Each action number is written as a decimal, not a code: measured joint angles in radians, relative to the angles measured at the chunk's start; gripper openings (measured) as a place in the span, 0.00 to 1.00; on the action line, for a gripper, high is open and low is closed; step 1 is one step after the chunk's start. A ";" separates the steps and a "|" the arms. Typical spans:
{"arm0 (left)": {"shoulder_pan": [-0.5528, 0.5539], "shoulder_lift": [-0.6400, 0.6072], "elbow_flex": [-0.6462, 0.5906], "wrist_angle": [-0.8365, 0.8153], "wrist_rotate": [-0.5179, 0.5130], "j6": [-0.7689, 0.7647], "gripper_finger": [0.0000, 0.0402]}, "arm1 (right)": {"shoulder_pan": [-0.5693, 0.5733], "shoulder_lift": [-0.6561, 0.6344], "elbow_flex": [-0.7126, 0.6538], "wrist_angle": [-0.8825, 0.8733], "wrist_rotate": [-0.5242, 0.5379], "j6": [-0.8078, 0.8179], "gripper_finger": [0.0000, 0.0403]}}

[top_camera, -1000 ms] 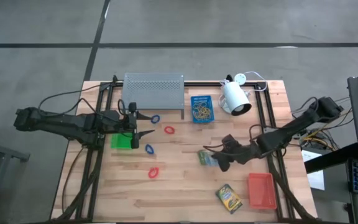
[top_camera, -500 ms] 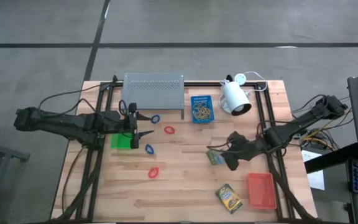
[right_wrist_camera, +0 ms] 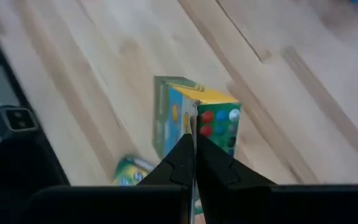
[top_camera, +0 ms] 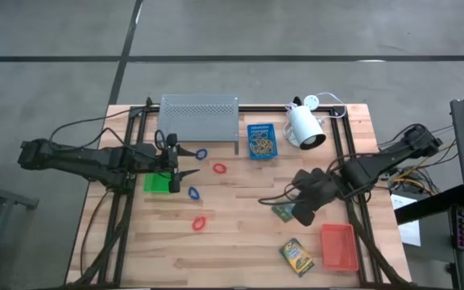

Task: Pick & Place Office Desk Supplies
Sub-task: Put the yellow crayon box into the orange bin

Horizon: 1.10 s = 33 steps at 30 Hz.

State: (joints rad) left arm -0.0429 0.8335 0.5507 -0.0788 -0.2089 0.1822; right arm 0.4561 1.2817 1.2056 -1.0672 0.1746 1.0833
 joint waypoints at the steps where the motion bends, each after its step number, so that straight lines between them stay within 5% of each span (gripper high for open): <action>1: 0.000 0.000 0.000 0.000 0.000 0.000 0.60 | 0.000 0.017 0.030 -0.040 -0.012 0.025 0.02; 15: 0.000 0.000 0.000 -0.002 0.000 0.000 0.60 | 0.111 0.111 0.276 -0.367 -0.151 0.133 0.02; 33: 0.000 0.000 0.000 -0.002 0.000 0.000 0.60 | 0.415 0.073 0.274 -0.357 -0.220 0.475 0.02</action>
State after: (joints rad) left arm -0.0426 0.8337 0.5507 -0.0807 -0.2089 0.1822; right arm 0.8713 1.3547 1.4792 -1.4246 -0.0455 1.5584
